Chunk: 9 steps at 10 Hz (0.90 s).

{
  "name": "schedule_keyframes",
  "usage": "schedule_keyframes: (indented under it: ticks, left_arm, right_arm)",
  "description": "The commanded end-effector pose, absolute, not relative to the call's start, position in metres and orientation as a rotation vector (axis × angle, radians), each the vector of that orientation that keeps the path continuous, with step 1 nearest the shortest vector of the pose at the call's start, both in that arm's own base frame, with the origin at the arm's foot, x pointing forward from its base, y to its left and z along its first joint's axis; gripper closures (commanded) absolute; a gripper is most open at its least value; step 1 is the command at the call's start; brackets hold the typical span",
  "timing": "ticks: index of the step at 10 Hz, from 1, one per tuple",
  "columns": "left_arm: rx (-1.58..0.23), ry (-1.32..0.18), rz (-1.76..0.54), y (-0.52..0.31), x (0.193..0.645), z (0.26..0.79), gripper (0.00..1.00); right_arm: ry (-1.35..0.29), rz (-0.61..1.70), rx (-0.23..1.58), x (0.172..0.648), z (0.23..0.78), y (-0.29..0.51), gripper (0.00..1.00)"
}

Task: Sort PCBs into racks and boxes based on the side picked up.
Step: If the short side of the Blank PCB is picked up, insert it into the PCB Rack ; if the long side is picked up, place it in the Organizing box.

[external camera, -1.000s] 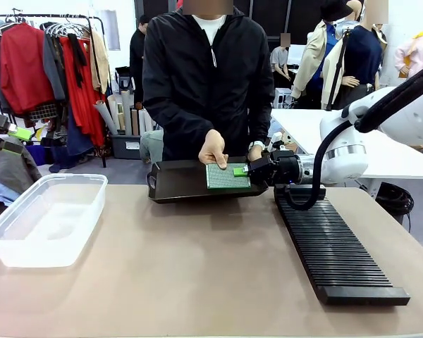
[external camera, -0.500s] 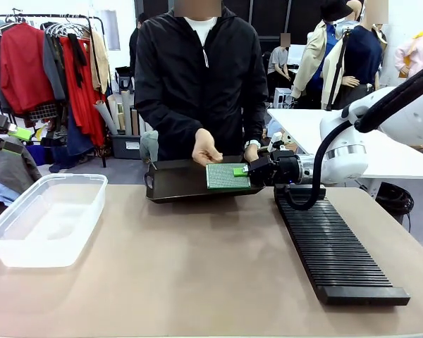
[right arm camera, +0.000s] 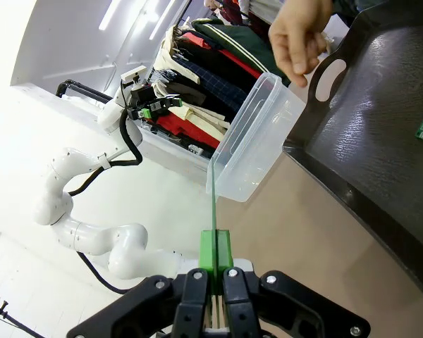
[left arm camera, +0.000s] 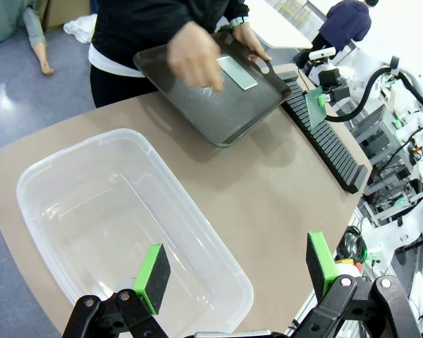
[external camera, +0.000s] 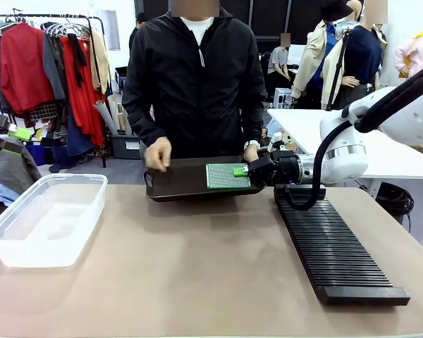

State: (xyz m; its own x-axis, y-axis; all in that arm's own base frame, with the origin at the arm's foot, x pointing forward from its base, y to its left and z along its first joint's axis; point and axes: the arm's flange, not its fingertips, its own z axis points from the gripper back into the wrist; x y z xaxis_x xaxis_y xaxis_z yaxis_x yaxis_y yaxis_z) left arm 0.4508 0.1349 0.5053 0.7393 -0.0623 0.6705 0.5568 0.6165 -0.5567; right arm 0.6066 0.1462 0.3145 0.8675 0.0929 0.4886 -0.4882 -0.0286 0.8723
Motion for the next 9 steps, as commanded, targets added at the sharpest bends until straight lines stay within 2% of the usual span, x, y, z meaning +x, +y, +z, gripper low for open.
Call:
schedule_keyframes:
  ticks: [1,9]
  left_arm:
    - [-0.838,-0.654,-0.393,0.1349,0.4502,0.5051,0.0]
    - [-0.838,-0.654,-0.393,0.1349,0.4502,0.5051,0.0]
  right_arm:
    - [-0.326,0.478,1.538,0.6068,0.3151,0.1462,1.0]
    - [-0.324,0.478,1.536,0.6066,0.3145,0.1462,1.0]
